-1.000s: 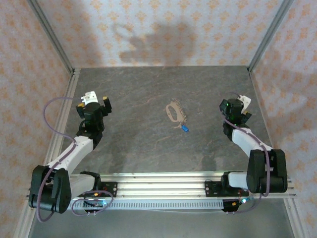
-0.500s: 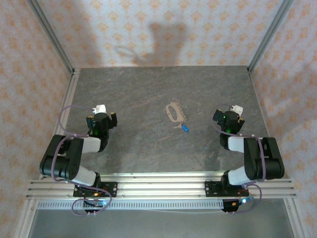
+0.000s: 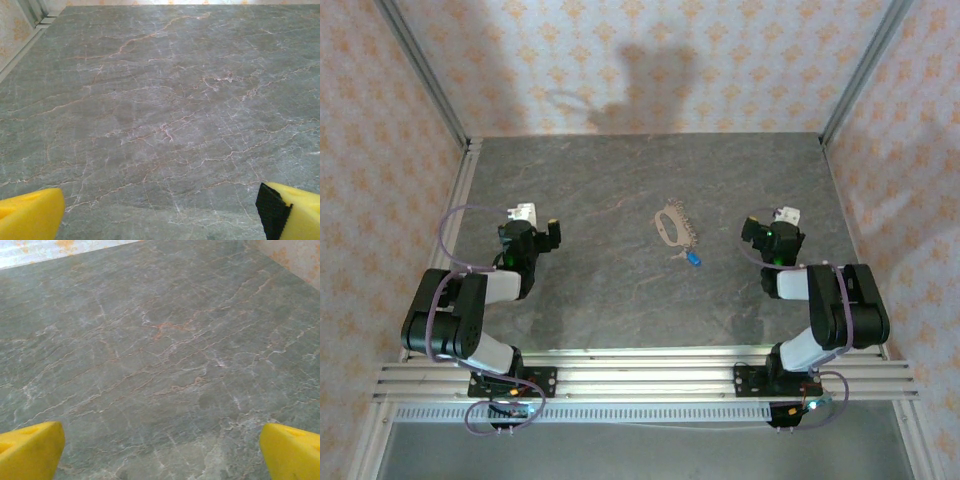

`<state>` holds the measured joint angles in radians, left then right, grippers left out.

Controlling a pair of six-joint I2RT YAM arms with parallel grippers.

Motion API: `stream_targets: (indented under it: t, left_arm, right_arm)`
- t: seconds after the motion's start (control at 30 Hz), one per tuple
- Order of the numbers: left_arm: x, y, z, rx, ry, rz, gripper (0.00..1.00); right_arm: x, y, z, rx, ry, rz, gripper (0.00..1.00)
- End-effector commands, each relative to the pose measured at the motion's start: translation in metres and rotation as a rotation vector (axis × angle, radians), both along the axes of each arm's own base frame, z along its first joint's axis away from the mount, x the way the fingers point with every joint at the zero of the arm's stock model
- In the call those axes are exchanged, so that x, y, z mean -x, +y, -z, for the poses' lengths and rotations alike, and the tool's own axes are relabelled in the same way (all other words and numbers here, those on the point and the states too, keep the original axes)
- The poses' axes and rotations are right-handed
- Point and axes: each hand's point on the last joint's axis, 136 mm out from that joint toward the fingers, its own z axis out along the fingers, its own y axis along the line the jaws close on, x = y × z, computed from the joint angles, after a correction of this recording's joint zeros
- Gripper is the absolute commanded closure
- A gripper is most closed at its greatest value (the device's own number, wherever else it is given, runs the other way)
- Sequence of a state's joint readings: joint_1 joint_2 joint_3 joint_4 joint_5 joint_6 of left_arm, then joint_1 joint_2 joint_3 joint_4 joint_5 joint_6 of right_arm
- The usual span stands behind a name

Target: Put the keys on the keyring

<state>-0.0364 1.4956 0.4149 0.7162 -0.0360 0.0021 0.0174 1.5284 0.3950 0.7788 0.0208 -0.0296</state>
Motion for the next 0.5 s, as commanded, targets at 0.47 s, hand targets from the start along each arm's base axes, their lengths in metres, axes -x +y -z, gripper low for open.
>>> stream_targets:
  t: [0.47]
  left_arm:
    - [-0.0069,0.0009,-0.0082,-0.010,-0.024,0.007,0.00]
  right_arm:
    - [-0.0077,0.0047,-0.0107,0.020,-0.024,-0.027,0.01]
